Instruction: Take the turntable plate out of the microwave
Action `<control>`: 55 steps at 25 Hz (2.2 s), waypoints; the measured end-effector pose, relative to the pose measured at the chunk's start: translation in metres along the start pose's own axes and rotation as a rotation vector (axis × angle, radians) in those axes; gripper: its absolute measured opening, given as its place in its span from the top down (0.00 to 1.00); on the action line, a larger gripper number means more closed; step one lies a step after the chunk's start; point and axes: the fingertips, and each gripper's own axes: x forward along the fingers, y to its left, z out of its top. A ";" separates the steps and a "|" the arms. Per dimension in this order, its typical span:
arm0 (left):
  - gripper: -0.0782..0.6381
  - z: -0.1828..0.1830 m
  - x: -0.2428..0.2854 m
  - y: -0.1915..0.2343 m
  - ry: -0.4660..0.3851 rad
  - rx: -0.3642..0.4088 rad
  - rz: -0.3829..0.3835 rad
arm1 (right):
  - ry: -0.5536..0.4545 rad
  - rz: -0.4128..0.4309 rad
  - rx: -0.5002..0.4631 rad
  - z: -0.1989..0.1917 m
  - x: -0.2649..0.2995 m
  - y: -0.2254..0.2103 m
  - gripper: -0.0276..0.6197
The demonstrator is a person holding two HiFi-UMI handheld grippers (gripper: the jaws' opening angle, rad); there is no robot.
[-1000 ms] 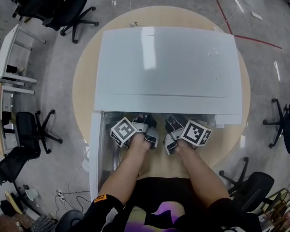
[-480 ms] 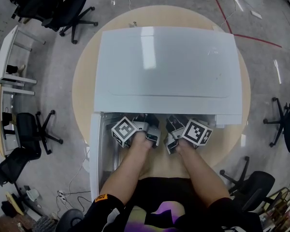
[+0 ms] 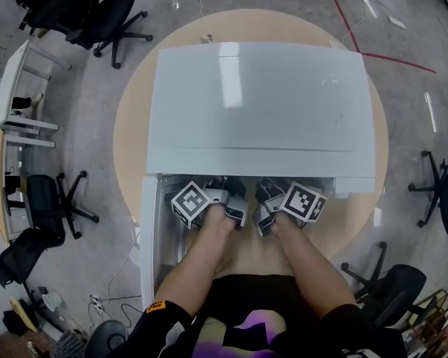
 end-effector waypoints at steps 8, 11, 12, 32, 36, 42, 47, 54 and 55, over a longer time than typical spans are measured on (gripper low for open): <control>0.79 0.000 -0.001 -0.001 0.010 0.004 0.003 | -0.038 0.008 0.047 0.006 0.010 -0.002 0.83; 0.79 0.000 0.000 0.000 0.015 0.008 0.001 | -0.058 0.006 0.069 0.008 0.013 -0.004 0.83; 0.79 -0.001 0.000 0.000 0.017 0.009 0.001 | -0.061 -0.003 0.075 0.008 0.013 -0.009 0.83; 0.78 -0.012 -0.011 -0.006 0.061 0.013 -0.031 | -0.140 0.035 0.121 0.014 0.012 0.004 0.85; 0.78 -0.017 -0.017 -0.015 0.072 0.019 -0.059 | -0.156 0.041 0.112 0.012 0.003 0.009 0.85; 0.78 -0.028 -0.032 -0.031 0.085 0.037 -0.091 | -0.185 0.090 0.107 0.009 -0.015 0.029 0.85; 0.78 -0.040 -0.051 -0.037 0.091 0.062 -0.077 | -0.194 0.076 0.091 0.002 -0.037 0.035 0.85; 0.78 -0.055 -0.081 -0.049 0.093 0.088 -0.101 | -0.203 0.102 0.074 -0.013 -0.065 0.054 0.85; 0.78 -0.056 -0.087 -0.050 0.093 0.091 -0.104 | -0.205 0.105 0.072 -0.016 -0.068 0.057 0.85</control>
